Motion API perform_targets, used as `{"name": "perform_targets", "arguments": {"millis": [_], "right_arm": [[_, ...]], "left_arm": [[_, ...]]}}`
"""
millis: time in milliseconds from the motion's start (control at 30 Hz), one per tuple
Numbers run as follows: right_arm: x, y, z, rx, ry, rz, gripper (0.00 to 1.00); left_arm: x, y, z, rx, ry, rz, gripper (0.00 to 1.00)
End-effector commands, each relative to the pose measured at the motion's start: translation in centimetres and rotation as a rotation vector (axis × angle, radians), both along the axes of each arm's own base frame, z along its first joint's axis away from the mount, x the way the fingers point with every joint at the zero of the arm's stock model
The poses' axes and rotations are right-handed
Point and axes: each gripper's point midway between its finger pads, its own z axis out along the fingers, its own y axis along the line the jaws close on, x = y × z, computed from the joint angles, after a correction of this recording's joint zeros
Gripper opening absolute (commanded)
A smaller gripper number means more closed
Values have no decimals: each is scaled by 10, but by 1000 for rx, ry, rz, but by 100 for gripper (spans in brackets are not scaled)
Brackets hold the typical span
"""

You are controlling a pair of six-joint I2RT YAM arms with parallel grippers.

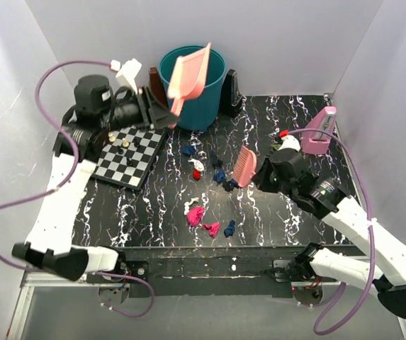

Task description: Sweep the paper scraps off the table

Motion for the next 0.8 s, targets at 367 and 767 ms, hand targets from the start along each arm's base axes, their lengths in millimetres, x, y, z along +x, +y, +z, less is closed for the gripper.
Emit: {"name": "perform_targets", "arguments": {"millis": [367,767], "right_arm": [[83,138,39,363,-64,158,1],[164,219,-18,483,302,-71,1]], "left_arm": [[-51,171,-226,646,296,773,22],[-53,175,-229,523,190,848,21]]}}
